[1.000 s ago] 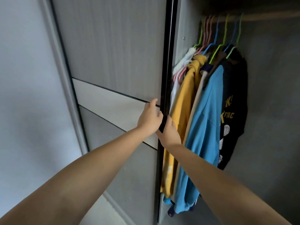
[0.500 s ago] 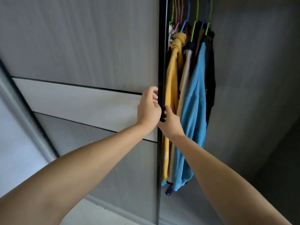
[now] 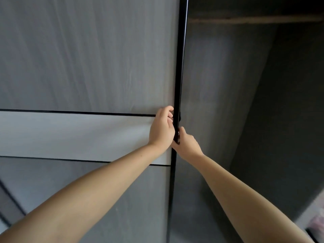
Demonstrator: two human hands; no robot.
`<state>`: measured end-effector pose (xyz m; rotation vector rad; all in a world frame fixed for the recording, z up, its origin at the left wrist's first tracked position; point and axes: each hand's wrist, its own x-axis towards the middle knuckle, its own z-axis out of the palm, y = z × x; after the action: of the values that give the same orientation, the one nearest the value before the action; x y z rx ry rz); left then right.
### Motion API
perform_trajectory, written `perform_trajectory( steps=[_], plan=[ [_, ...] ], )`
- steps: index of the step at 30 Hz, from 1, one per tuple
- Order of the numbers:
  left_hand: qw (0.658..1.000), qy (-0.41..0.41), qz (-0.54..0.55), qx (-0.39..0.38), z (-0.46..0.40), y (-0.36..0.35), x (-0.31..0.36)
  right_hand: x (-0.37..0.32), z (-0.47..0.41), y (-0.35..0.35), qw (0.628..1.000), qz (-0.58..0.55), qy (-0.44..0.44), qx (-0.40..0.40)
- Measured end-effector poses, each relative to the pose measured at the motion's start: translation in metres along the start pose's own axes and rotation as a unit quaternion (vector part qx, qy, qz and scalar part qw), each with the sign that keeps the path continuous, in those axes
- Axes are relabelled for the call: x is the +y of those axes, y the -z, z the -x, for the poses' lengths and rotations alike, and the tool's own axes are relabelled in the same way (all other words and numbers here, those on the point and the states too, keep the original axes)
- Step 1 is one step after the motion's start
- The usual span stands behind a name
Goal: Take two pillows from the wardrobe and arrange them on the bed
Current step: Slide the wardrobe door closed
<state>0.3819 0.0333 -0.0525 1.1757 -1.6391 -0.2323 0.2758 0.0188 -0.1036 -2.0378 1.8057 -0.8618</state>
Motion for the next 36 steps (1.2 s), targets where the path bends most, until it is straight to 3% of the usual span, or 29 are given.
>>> perform_trajectory(
  steps=[3, 7, 10, 13, 16, 22, 36],
  plan=[
    [0.996, -0.071, -0.011, -0.044, 0.006, -0.022, 0.016, 0.034, 0.007, 0.027, 0.999, 0.020, -0.028, 0.014],
    [0.954, -0.238, -0.164, -0.078, 0.010, -0.043, 0.026, 0.075, 0.021, 0.060, 0.997, 0.040, -0.051, 0.049],
    [0.912, -0.304, -0.270, -0.054, 0.005, -0.047, 0.025, 0.095, 0.035, 0.075, 0.984, 0.029, -0.032, 0.171],
    [0.866, -0.325, -0.374, -0.068, -0.007, -0.045, 0.027, 0.101, 0.045, 0.083, 0.946, 0.064, -0.001, 0.316],
    [0.826, -0.348, -0.435, -0.084, -0.018, -0.047, 0.029, 0.097, 0.043, 0.079, 0.950, 0.048, -0.025, 0.308],
    [0.770, -0.389, -0.490, -0.125, -0.036, -0.065, 0.024, 0.109, 0.034, 0.072, 0.928, -0.147, -0.159, 0.303],
    [0.777, -0.413, -0.440, -0.177, -0.033, -0.161, 0.096, 0.174, 0.042, 0.126, 0.862, -0.292, -0.273, 0.311]
  ],
)
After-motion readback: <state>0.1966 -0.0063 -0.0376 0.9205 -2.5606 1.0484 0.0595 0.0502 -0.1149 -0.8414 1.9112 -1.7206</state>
